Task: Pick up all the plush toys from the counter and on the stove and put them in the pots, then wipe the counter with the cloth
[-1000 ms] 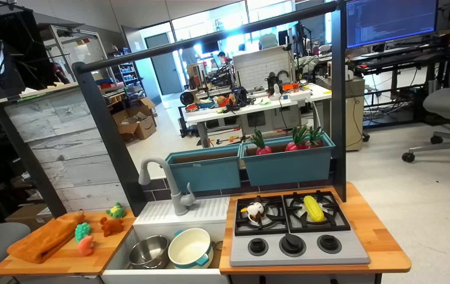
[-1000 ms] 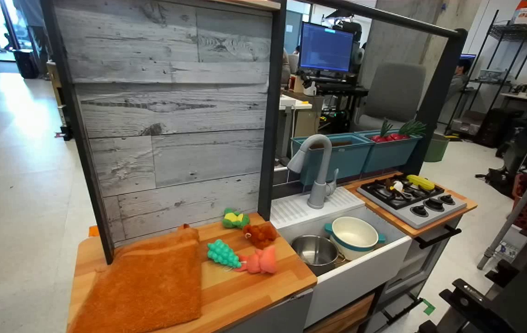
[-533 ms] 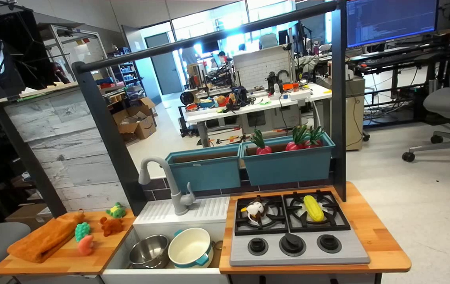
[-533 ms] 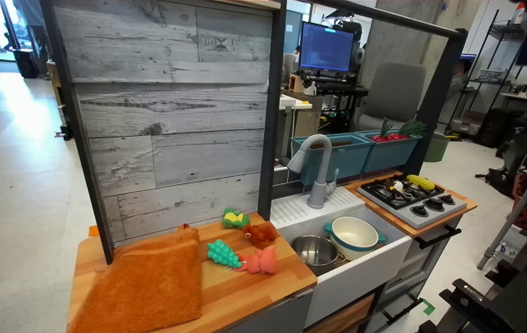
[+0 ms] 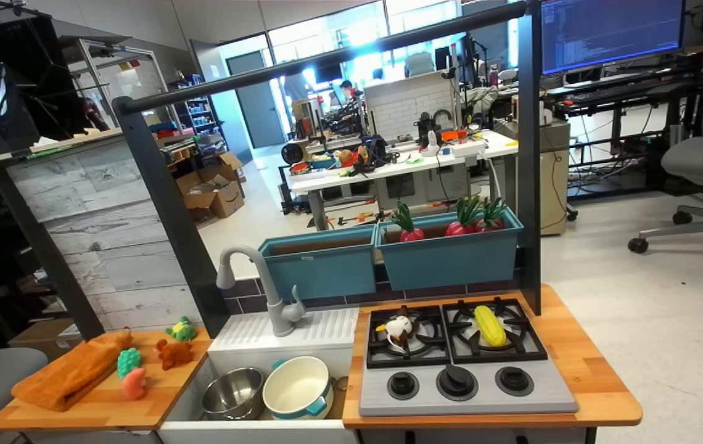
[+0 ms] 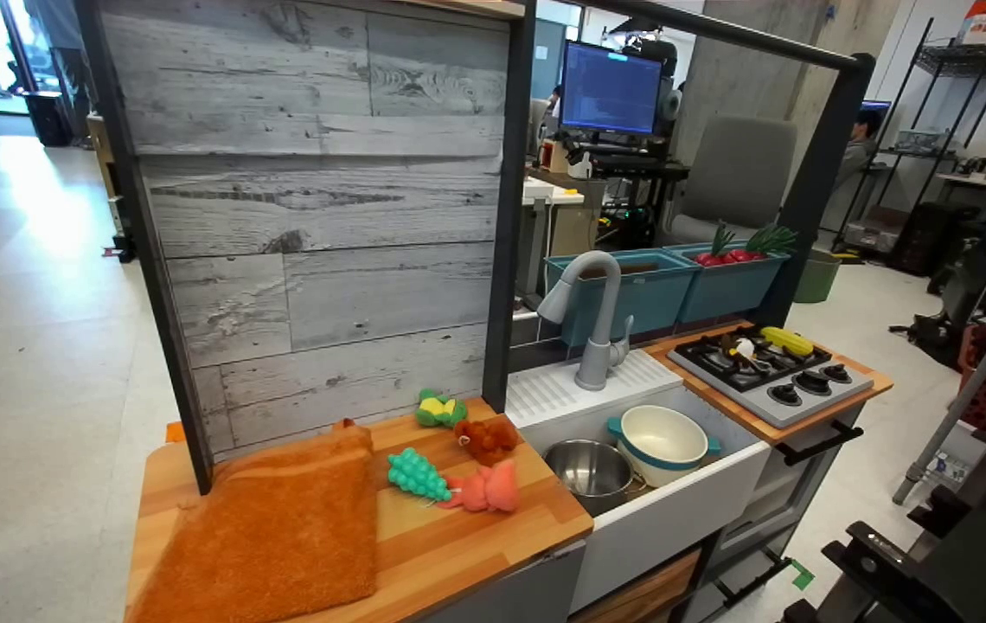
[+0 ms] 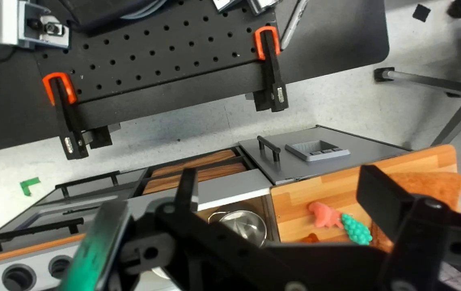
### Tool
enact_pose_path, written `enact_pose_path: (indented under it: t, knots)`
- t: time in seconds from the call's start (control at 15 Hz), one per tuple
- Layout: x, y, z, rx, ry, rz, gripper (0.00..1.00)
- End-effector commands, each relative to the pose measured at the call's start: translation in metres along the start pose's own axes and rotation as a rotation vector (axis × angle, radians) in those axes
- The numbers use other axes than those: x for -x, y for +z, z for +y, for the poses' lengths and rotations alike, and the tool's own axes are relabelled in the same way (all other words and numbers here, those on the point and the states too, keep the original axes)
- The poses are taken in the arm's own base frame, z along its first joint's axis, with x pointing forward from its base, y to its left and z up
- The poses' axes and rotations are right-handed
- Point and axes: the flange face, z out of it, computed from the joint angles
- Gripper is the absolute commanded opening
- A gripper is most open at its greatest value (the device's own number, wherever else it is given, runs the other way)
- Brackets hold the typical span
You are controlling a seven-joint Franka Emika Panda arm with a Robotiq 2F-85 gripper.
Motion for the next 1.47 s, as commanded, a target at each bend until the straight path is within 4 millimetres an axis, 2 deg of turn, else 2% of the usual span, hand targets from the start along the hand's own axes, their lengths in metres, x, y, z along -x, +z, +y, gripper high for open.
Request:
enact_pose_path:
  t: [0.0, 0.33, 0.4, 0.47, 0.8, 0.93, 1.13, 1.4]
  knots:
    - [0.017, 0.001, 0.003, 0.095, -0.149, 0.085, 1.0]
    - [0.031, 0.0, -0.014, 0.207, -0.317, 0.201, 1.0]
    - [0.03, 0.0, -0.021, 0.164, -0.231, 0.187, 1.0]
    - [0.025, 0.003, -0.015, 0.181, -0.251, 0.15, 1.0]
    - [0.026, 0.002, -0.021, 0.138, -0.249, 0.188, 1.0]
    - [0.013, 0.001, -0.03, 0.056, -0.288, 0.283, 1.0]
    - [-0.014, 0.016, -0.045, -0.026, -0.358, 0.406, 1.0]
    - [-0.06, 0.07, -0.062, -0.118, -0.395, 0.398, 1.0]
